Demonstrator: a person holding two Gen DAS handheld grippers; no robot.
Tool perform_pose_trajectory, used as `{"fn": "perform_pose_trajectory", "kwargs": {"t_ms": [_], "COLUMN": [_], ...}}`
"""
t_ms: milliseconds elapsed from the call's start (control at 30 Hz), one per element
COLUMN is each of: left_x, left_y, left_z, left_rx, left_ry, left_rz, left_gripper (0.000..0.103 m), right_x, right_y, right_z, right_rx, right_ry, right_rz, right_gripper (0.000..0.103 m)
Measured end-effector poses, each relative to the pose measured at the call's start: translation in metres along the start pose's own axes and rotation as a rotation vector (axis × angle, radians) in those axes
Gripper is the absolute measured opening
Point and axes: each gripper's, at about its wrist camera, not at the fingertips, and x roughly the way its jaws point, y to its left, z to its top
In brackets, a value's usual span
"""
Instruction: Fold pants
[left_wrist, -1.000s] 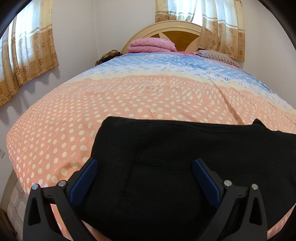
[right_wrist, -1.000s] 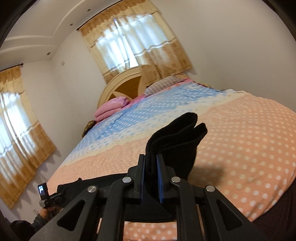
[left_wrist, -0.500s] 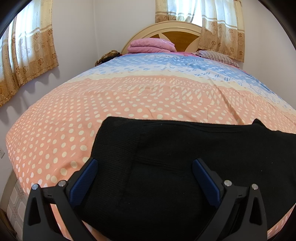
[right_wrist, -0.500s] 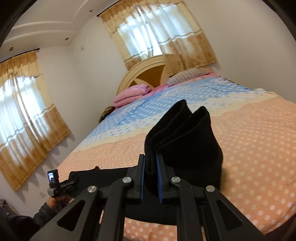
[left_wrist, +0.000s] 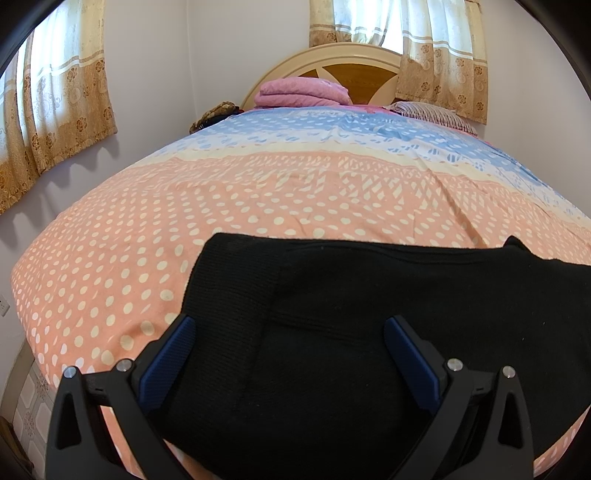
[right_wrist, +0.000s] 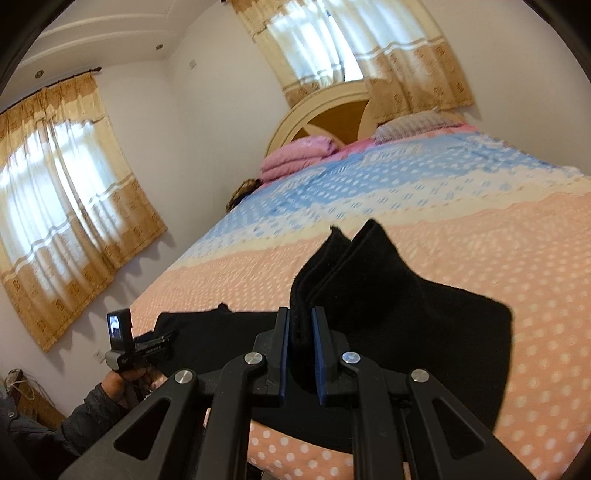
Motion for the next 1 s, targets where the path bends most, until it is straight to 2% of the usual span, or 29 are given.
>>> {"fn": "perform_pose_trajectory", "kwargs": {"t_ms": [167,300,400,467,533,633,733,900,1000], "left_x": [-0.008,-0.026,-0.041,-0.049,-0.056,-0.066,-0.077,-0.088,-0.089], "left_y": [0.001,-0.011,-0.037,-0.06,-0.086,-0.127,-0.17,-0.232,-0.262], "left_z": [0.005,0.015,0.02,0.021,0.021,0.022,0.024,0.027,0.026], "left_rx": [-0.038,-0.046,0.003,0.04,0.076,0.147,0.229,0.345,0.404], "left_ry": [-0.007,-0.039,-0.073,-0.075,-0.062,-0.039,-0.025,-0.003,0.018], "left_rz": [-0.018,-0.091,-0.147,-0.216,-0.309,-0.438,-0.546,-0.663,-0.718], "left_gripper": [0.103,0.103,0.103,0.103,0.103,0.103,0.103,0.103,0.103], "right_x": [0.036,0.055,0.068,0.071,0.067,0.047,0.026,-0.008,-0.019], "right_y": [0.009,0.004,0.001,0.002,0.004,0.002,-0.014,-0.068,-0.096], "right_z": [-0.02,-0.037,-0.047,-0.051,-0.053,-0.051,-0.05,-0.047,-0.044], "right_rx": [-0.041,-0.069,-0.082,-0.101,-0.126,-0.169,-0.141,0.014,0.126], "right_ry": [0.083,0.161,0.22,0.25,0.266,0.246,0.21,0.124,0.075], "right_rz": [-0.011,-0.037,-0.042,-0.042,-0.017,-0.01,-0.035,-0.123,-0.134], "right_gripper": [0.012,0.012,0.014,0.022,0.042,0.046,0.046,0.048,0.048]}}
